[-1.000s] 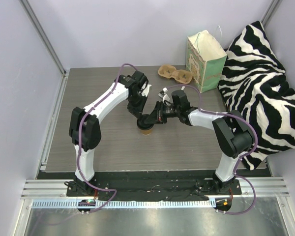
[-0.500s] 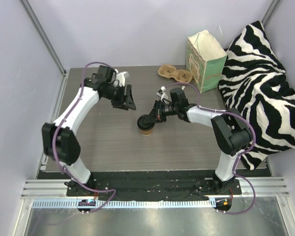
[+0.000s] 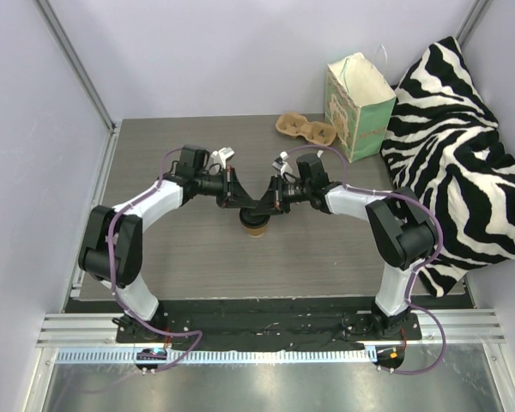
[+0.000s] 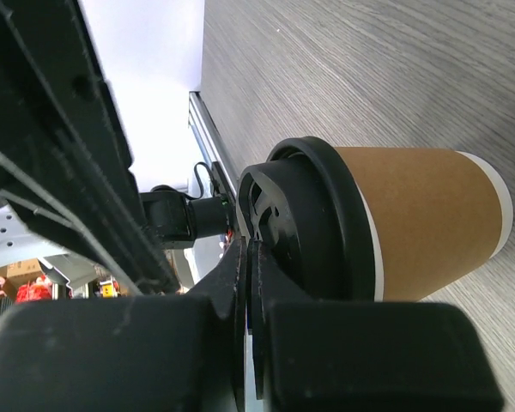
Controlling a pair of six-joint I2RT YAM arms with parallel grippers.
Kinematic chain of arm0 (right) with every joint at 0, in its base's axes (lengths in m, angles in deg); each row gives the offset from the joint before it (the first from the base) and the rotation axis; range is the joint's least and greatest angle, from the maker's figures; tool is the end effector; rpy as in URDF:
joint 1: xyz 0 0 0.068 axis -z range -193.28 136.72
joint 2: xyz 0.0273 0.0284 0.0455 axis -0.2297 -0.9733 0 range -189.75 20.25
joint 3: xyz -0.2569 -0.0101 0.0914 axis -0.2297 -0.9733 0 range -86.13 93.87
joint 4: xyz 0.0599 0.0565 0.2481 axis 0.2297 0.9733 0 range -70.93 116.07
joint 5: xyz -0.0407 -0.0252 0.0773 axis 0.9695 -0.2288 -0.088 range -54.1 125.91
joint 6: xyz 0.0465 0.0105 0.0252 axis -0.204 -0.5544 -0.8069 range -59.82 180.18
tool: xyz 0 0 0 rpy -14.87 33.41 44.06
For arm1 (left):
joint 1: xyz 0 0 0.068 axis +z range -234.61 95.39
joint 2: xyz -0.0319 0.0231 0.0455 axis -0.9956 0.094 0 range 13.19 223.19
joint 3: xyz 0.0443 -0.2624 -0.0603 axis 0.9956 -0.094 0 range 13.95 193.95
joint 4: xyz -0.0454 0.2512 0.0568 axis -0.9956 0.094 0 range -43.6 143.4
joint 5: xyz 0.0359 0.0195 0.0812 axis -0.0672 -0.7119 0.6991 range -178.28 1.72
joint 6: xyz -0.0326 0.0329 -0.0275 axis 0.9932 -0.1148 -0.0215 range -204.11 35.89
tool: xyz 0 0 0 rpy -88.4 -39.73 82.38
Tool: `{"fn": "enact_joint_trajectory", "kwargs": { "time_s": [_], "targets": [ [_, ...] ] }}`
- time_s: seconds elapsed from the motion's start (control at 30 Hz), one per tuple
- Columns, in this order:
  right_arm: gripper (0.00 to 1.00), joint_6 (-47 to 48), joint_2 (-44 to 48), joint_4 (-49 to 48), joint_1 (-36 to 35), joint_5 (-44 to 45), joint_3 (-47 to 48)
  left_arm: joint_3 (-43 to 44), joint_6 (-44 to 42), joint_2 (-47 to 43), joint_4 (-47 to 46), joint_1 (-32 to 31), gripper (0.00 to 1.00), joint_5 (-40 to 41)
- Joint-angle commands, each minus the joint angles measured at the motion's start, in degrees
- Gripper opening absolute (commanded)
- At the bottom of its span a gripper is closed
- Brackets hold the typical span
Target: Pack the takeout coffee
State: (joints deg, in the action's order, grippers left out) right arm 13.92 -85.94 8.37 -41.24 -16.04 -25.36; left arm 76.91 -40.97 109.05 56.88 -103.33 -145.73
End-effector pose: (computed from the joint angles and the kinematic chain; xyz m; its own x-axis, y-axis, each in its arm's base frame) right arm 0.3290 0.2063 0.1801 -0.9697 -0.0105 -0.2442 -0.2315 0.3594 0.9040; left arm 0.3247 -0.1416 0.2296 -0.9895 -0.0531 -0.1346 0.1048 0.3791 -0.9194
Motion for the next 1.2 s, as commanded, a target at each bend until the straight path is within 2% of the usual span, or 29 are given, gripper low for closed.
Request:
{"fn": "enact_joint_trajectory", "kwargs": {
  "time_s": [0.0,0.17,0.57,0.87,1.17],
  "targets": [
    [0.01,2.49,-3.23,2.17,0.89,2.46,-2.33,1.46,3.27,1.60,-6.62,0.26,0.01,-1.44],
    [0.01,3.10,-4.28,1.47,1.60,2.20,-3.20,1.29,0.20,4.25,-1.44,0.26,0.00,2.16],
    [0.01,3.10,-8.42,-1.34,3.18,2.37,-4.26,-3.01,0.20,6.62,-5.29,1.93,0.00,1.64],
    [0.01,5.13,-8.94,0.15,3.27,3.95,-4.96,-4.51,-5.34,9.35,0.15,2.63,0.00,4.97],
    [0.01,6.44,-10.35,2.08,3.53,4.04,-3.65,-5.13,-6.92,13.92,0.33,3.52,0.00,5.16]
  ]
}}
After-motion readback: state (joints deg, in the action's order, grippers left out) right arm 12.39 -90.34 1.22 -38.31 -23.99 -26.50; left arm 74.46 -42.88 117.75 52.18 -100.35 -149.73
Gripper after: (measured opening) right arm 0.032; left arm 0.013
